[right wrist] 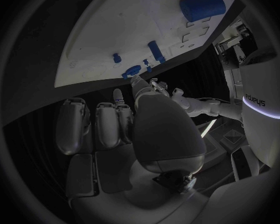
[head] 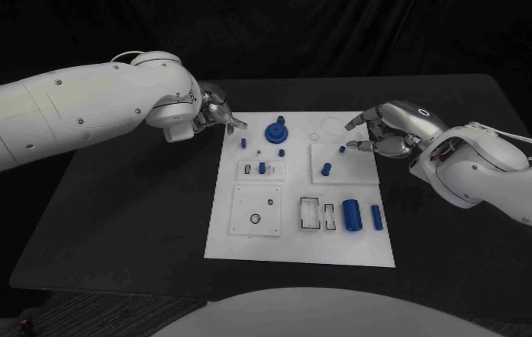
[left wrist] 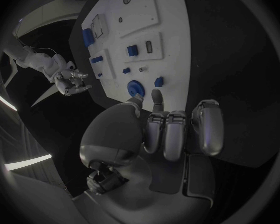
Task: Assemble the parts on the task board
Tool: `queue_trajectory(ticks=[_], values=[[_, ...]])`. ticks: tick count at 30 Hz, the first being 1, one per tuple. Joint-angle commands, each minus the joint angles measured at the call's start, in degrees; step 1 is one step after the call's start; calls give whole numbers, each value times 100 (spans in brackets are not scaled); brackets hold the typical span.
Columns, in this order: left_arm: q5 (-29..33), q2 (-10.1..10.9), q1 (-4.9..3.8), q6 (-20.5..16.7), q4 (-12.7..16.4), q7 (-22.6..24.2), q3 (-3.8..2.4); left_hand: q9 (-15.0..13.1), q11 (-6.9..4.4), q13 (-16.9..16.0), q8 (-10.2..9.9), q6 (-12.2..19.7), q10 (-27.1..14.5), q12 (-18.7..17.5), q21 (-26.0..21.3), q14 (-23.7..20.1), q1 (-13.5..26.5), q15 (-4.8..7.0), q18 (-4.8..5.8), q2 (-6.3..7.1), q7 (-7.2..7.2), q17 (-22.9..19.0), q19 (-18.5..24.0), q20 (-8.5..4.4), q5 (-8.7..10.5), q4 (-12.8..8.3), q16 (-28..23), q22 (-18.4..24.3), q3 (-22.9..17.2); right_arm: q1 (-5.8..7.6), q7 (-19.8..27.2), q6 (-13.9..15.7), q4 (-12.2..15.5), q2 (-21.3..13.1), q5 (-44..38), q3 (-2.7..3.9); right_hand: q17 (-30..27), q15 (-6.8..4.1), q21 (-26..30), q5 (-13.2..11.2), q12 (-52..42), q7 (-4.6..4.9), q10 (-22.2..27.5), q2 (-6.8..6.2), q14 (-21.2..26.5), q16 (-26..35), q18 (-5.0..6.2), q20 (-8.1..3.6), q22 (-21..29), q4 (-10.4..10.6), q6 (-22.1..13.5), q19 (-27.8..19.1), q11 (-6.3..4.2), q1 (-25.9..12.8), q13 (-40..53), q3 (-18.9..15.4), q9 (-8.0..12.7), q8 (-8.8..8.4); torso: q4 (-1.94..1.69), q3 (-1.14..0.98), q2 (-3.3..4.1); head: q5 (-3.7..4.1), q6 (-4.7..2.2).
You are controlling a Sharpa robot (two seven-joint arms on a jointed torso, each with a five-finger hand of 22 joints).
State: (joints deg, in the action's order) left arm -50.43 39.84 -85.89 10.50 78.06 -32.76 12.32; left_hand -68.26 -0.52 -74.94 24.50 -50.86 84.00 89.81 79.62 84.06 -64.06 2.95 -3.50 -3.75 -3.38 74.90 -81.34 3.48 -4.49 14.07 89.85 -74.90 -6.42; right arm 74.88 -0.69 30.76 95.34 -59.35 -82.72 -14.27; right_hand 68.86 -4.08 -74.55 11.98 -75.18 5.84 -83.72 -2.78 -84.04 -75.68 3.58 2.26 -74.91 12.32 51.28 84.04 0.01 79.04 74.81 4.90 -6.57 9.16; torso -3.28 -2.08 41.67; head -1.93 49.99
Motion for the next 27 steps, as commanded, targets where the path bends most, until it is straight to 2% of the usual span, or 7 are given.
queue_trajectory(ticks=[1, 4, 8, 11, 23, 27], values=[[-406, -106, -6, 249, -183, 285, -5, 25, 47, -1506, -40, 24, 600, 19, 28, 594, 51, -52, 64, 15, -20, 1510, -30, 44, 110, 60, 15, -1118, 105, -23, 106, 143, -5, 14, -35, 3, -10, 35, 38, 31, 42, -3, -41, 36, -252, 27, -37, 24, -1086, 15, 41, 119, 21, -23, -239, 5, 7, 3, 2, 31, 43, -52, 1], [-594, -211, 42, 240, -384, 436, -5, 83, 71, -1506, -107, 29, 600, 19, 39, 594, 445, -71, 67, 103, -47, 1510, -43, 66, 172, 257, 15, -1130, 428, -36, 148, 199, 2, 24, -37, 3, -81, 48, 66, 77, 66, 6, -52, 45, -240, 74, -31, 31, -1078, 19, 18, 111, 43, -34, -265, 5, 23, -20, 0, 41, 63, -102, 1], [-672, -291, 96, 211, -506, 542, -4, 218, 90, -1506, -293, 85, 600, 19, 51, 594, 602, -84, 71, 89, -77, 1510, -51, 74, 176, 248, 15, -1135, 596, -42, 171, 219, 2, 26, -38, 3, -78, 51, 57, 95, 70, 9, -63, 50, -241, 70, -33, 35, -1079, 25, 14, 114, 43, -48, -270, 3, 29, -28, 4, 53, 74, -114, 1], [-701, -335, 127, 195, -557, 596, -4, 401, 113, -1506, -490, 74, 600, 19, 54, 594, 579, -101, 72, 54, -103, 1510, -54, 89, 174, 231, 15, -1136, 673, -45, 178, 223, 1, 22, -39, 3, -79, 51, 56, 99, 81, 9, -63, 51, -242, 69, -33, 35, -1080, 27, 14, 115, 43, -53, -282, 2, 31, -30, 5, 51, 70, -113, 1], [-727, -405, 186, 156, -614, 717, -4, 590, 127, -1506, -650, -42, 600, 19, 51, 594, 446, -119, 70, -4, -110, 1510, -54, 110, 163, 188, 15, -1135, 699, -47, 219, 323, 20, -10, -41, 3, -53, 52, 27, 106, 67, 9, -80, 52, -248, 48, -39, 37, -1087, 37, 16, 124, 44, -74, -266, -6, 36, -34, 6, 47, 61, -71, 1], [-728, -409, 209, 186, -618, 710, -4, 627, 126, -1506, -676, -83, 600, 19, 43, 594, 407, -121, 68, -22, -107, 1510, -48, 114, 160, 175, 15, -1133, 696, -47, 223, 341, 28, -23, -41, 3, -52, 51, 31, 107, 70, 10, -82, 52, -249, 46, -38, 37, -1086, 39, 14, 123, 42, -80, -268, -8, 37, -36, 8, 48, 63, -91, 1]])
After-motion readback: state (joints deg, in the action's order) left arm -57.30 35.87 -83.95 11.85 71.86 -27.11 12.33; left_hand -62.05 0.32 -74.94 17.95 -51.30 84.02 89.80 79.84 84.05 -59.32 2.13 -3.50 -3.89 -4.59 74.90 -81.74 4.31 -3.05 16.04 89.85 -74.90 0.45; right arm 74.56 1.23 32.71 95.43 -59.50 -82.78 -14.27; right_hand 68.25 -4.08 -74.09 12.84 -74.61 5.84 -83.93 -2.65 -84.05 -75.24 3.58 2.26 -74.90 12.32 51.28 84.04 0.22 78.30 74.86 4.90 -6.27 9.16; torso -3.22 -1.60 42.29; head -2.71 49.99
